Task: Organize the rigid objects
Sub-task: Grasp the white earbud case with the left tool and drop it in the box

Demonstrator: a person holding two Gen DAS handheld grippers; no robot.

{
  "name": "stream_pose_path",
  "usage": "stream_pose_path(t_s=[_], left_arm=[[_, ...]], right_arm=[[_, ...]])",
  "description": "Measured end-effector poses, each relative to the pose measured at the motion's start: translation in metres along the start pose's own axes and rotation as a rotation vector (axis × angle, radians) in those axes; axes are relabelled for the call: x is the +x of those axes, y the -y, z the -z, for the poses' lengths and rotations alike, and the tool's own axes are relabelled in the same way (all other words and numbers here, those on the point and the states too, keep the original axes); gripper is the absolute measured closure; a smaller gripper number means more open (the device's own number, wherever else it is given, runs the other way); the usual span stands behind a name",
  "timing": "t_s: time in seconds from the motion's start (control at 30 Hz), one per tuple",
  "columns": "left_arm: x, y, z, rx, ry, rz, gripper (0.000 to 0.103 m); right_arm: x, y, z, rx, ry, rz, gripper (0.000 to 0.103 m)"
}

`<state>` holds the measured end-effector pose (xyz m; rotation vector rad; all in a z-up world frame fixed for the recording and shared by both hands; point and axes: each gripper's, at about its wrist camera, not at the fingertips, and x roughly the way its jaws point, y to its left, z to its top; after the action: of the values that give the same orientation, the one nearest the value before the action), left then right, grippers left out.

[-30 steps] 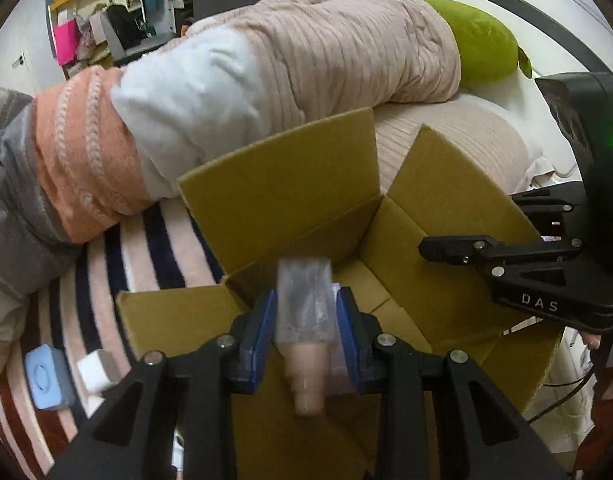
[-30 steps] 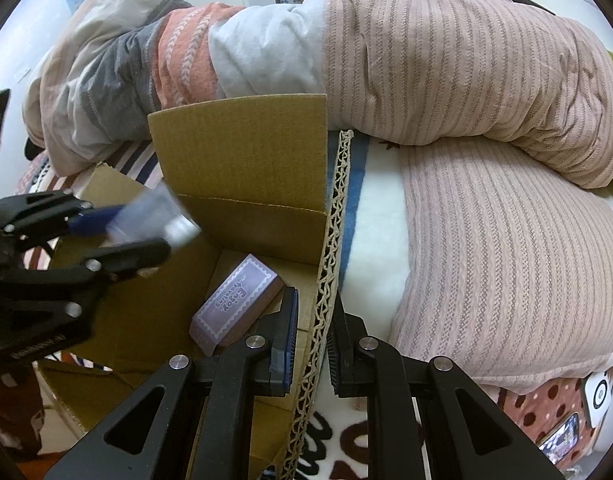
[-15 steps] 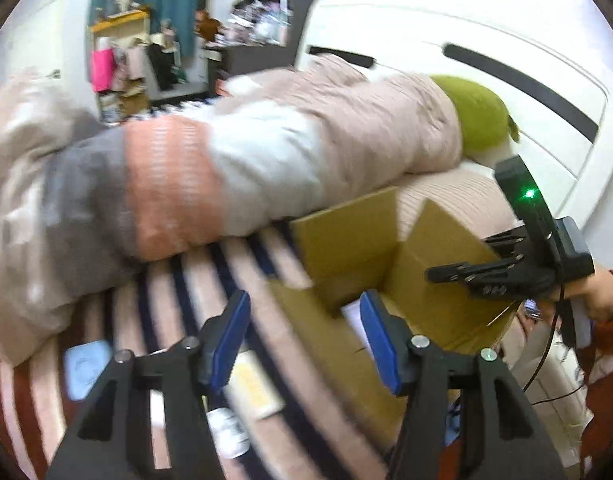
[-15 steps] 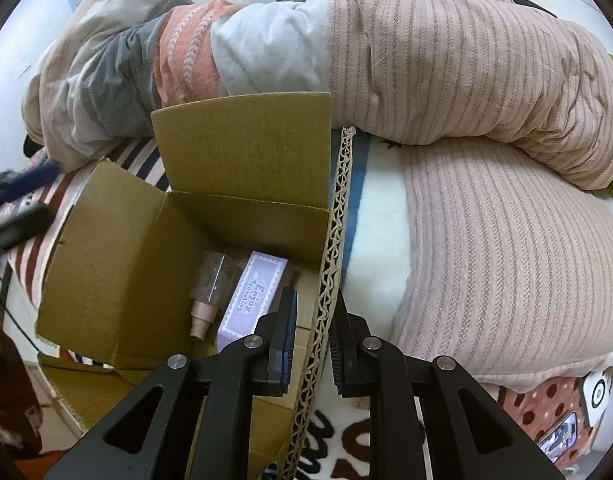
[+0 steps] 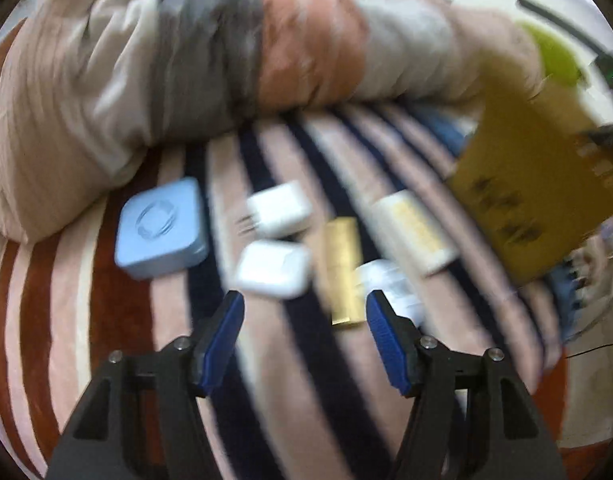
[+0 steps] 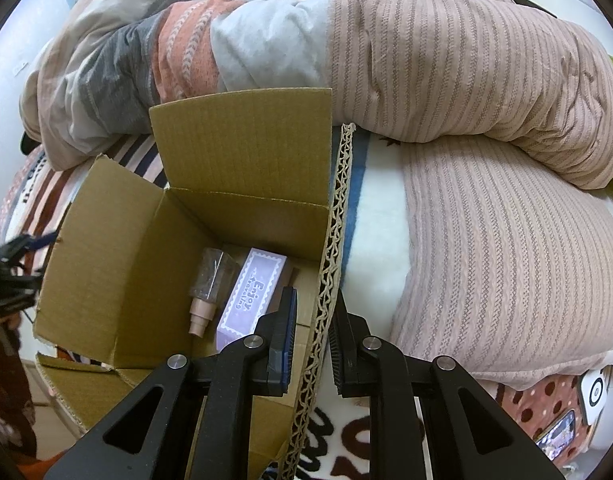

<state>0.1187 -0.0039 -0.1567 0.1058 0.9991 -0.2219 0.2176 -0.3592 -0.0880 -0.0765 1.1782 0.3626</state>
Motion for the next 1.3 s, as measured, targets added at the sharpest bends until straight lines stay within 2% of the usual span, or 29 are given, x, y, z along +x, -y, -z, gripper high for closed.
stream_pose_path(t_s=[0.07,0.13,0.27,0.4,0.43,0.5,0.67,0.77,0.87,0.97,1.03,1.17,1.23,1.3], left_arm=[[0.014,-0.012,0.004,-0.031,-0.007,-0.013,0.043],[0.023,-0.022,0.004,-0.065,0.006,0.011,0.043],[0.041,-0.023,-0.002,-0.038,0.012,0.027,0.043],[0.061,-0.028,-0.01,-0.074,-0.012,0.052,0.043],[0.062,-0.028,-0.012,-0.076,-0.005,0.052,0.044],[0.061,-0.027,-0.014,-0.084,0.006,0.049,0.053],[0.048,-0.019,-0.019,-0.073,0.026,0.025,0.053],[0.018,-0.011,-0.027,-0.051,0.092,0.016,0.053],[-0.021,0.012,-0.043,0.018,0.173,0.019,0.053],[-0.055,0.047,-0.064,0.085,0.235,0.072,0.053],[-0.073,0.073,-0.08,0.118,0.259,0.14,0.053],[-0.086,0.127,-0.111,0.187,0.284,0.22,0.053],[-0.086,0.155,-0.126,0.243,0.266,0.242,0.053],[-0.073,0.177,-0.14,0.253,0.19,0.264,0.053]], right_arm=[[0.0,0.0,0.0,0.0,0.0,0.001,0.091],[0.0,0.0,0.0,0.0,-0.001,0.001,0.091],[0.001,0.0,0.0,-0.001,-0.002,0.001,0.091],[0.001,0.001,0.0,-0.002,-0.003,0.003,0.091],[0.001,0.001,0.0,-0.002,-0.002,0.002,0.091],[0.001,0.001,-0.001,0.0,-0.004,0.001,0.091],[0.002,0.002,0.0,-0.004,-0.005,0.002,0.091],[0.002,0.002,0.0,-0.006,-0.006,0.003,0.091],[0.002,0.002,0.0,-0.007,-0.006,0.004,0.091],[0.002,0.002,0.0,-0.004,-0.004,0.002,0.091],[0.002,0.003,0.0,-0.002,-0.002,-0.001,0.091],[0.001,0.002,0.001,-0.002,0.0,0.0,0.091],[0.001,0.001,0.001,-0.002,0.0,0.0,0.091],[0.001,0.002,0.002,-0.001,0.002,0.0,0.091]])
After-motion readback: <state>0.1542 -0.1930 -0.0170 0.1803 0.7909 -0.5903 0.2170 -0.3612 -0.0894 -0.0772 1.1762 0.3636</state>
